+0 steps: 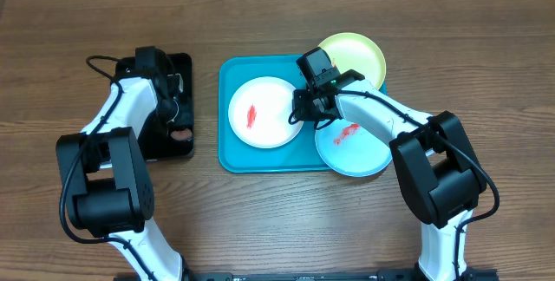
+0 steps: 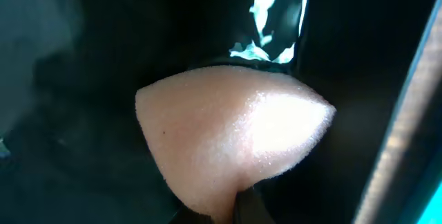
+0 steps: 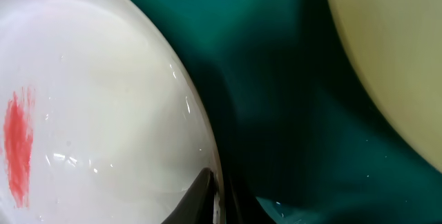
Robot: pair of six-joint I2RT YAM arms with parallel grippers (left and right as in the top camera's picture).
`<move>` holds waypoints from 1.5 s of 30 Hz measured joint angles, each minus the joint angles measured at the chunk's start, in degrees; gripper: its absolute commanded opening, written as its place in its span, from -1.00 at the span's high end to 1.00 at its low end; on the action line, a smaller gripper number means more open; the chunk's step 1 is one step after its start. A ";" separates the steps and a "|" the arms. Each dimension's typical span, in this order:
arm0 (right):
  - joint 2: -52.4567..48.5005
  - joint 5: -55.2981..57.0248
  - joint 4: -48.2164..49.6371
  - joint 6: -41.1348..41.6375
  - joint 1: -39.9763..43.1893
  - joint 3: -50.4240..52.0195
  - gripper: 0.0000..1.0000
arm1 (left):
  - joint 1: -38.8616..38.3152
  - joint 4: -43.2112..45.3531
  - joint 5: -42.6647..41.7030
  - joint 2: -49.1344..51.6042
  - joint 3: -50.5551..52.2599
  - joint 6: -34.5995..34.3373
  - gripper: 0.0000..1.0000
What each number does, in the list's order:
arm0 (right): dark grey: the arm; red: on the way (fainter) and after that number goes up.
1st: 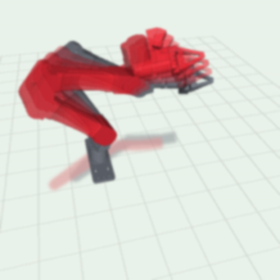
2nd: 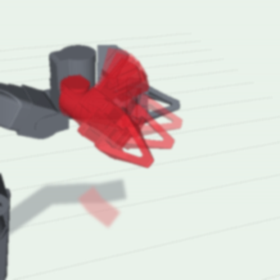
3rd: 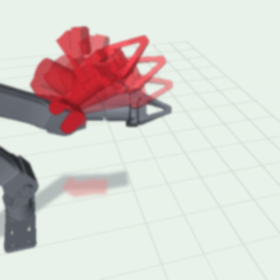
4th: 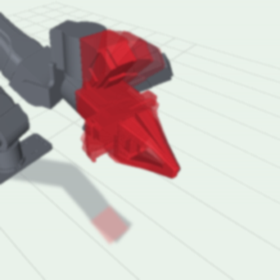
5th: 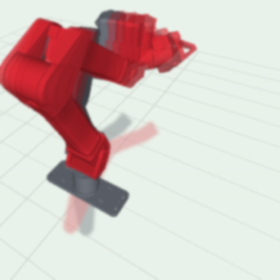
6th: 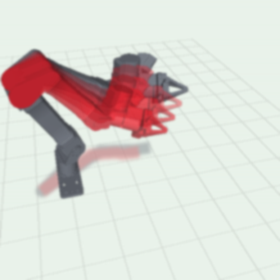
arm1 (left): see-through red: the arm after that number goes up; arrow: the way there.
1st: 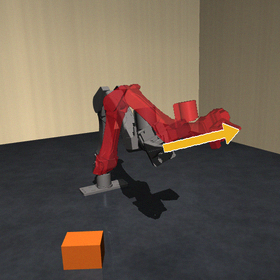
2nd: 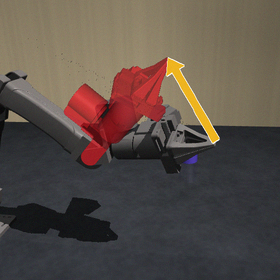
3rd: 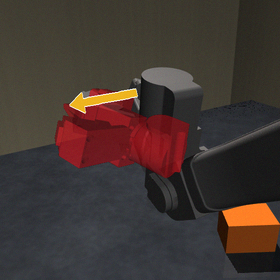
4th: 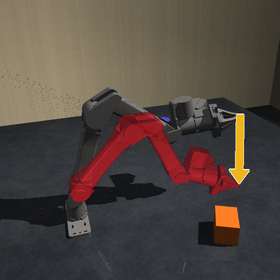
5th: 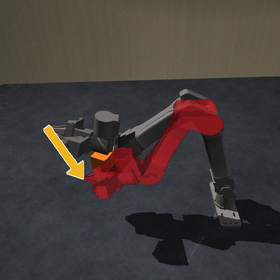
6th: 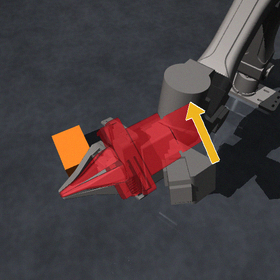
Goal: Clean dirty plates on tray and stack at the side
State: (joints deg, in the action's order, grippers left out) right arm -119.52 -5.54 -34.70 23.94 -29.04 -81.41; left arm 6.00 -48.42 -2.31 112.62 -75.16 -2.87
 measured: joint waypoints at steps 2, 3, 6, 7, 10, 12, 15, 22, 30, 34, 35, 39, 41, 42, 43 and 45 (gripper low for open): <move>0.00 0.00 0.00 0.02 0.02 0.00 0.81 | 0.00 -3.15 0.13 0.00 -1.95 0.00 0.92; 0.00 0.00 0.02 0.00 0.00 0.00 0.81 | 0.00 -4.44 0.44 0.00 -3.23 0.00 0.92; 0.00 0.00 0.02 0.00 0.00 0.00 0.81 | 0.00 -9.70 3.91 0.00 -8.79 -1.55 0.92; 0.00 0.00 0.04 0.02 0.02 0.00 0.81 | 0.00 -11.82 6.34 0.00 -10.64 -2.84 0.92; 0.00 0.00 0.04 0.00 0.02 0.00 0.81 | 0.00 -18.18 16.63 0.00 -14.88 -8.90 0.92; 0.00 0.02 0.02 0.00 0.02 0.00 0.81 | 0.02 -21.14 24.61 0.00 -16.24 -14.16 0.92; 0.00 0.00 0.02 0.00 0.02 0.00 0.82 | 0.04 -23.61 33.68 0.00 -16.50 -22.99 0.92; 0.00 0.00 0.02 0.02 0.02 0.00 0.81 | -0.59 -19.04 41.35 0.00 -13.44 -37.31 0.92; 0.00 0.00 0.04 0.02 0.02 0.00 0.81 | -7.21 -8.57 48.46 0.00 -3.15 -38.66 0.92; 0.00 0.02 0.02 0.02 0.02 0.00 0.81 | -10.32 -4.44 52.24 0.00 0.76 -38.07 0.90; 0.00 0.00 0.00 0.00 0.00 0.00 0.81 | -10.84 -3.34 52.83 0.00 1.66 -37.86 0.92; 0.00 0.00 -0.07 0.00 0.02 0.00 0.81 | -11.10 0.17 54.42 0.00 4.72 -37.44 0.91; 0.00 0.00 -0.07 0.04 0.02 0.00 0.81 | -10.88 1.46 54.93 0.00 5.84 -37.44 0.91; 0.00 0.00 -0.04 0.00 0.02 0.00 0.81 | -10.84 1.95 55.10 0.00 6.25 -37.42 0.92; 0.00 -0.02 -0.07 0.00 0.02 0.00 0.81 | -10.75 2.45 55.30 0.00 6.62 -37.42 0.92; 0.00 -0.02 -0.07 0.02 0.02 0.00 0.81 | -10.73 3.13 55.52 0.00 6.88 -37.24 0.72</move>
State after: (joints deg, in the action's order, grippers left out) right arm -119.52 -5.56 -34.76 23.97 -29.02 -81.41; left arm -4.73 -45.30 53.21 112.62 -68.27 -40.12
